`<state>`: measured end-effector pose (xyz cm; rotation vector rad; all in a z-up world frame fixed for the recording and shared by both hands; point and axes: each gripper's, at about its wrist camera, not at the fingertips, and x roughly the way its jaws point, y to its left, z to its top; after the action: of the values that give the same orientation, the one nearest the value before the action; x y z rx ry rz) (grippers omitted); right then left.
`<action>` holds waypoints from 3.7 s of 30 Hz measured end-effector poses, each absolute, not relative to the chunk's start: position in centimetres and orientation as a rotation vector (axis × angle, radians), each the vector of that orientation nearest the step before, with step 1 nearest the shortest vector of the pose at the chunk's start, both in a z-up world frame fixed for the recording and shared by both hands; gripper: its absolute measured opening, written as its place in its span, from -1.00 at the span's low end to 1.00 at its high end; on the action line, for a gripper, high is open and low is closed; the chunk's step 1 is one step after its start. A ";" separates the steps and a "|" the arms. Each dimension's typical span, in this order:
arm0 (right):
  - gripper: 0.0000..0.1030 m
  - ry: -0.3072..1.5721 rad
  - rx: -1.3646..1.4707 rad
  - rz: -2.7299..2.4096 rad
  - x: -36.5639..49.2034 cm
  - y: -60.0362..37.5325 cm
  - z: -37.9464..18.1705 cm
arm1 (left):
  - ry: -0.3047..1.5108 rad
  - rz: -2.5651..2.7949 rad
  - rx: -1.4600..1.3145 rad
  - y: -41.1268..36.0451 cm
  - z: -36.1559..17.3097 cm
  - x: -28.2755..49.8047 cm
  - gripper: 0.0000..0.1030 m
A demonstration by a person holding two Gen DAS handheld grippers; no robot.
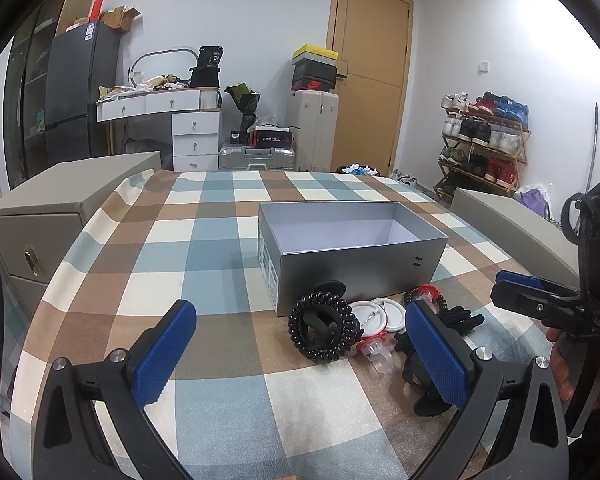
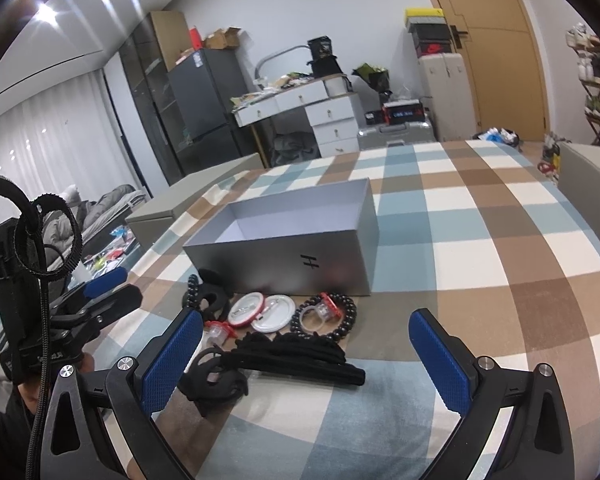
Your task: Organize jewelry
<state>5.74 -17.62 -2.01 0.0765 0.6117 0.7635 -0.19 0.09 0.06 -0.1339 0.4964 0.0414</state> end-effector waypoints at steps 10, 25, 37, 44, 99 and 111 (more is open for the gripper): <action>1.00 0.703 0.107 0.660 7.5 -18.5 -2.3 | 0.534 0.045 -0.123 -0.1 -0.2 0.4 0.98; 0.27 0.853 -0.036 0.743 6.6 -17.0 -4.2 | 0.644 -0.084 -0.054 -4.0 -0.6 0.1 0.98; 0.11 0.845 -0.003 0.730 6.4 -18.1 -4.0 | 0.773 -0.219 -0.018 -6.8 -1.9 0.7 0.65; 0.15 0.849 -0.012 0.718 6.6 -18.1 -4.1 | 0.829 -0.195 0.013 -8.2 -3.0 1.0 -0.19; -0.62 0.749 -0.173 0.894 4.3 -16.0 -3.0 | 0.710 -0.080 -0.110 -2.8 -2.1 -1.0 -0.18; -0.62 0.650 -0.040 0.844 4.5 -17.2 -1.0 | 0.664 -0.083 -0.114 -2.7 -1.4 -1.3 -0.18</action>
<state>4.48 -17.17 -1.04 -0.0395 0.6501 0.8442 -1.31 -2.75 -1.37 -0.1139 0.6642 -0.0832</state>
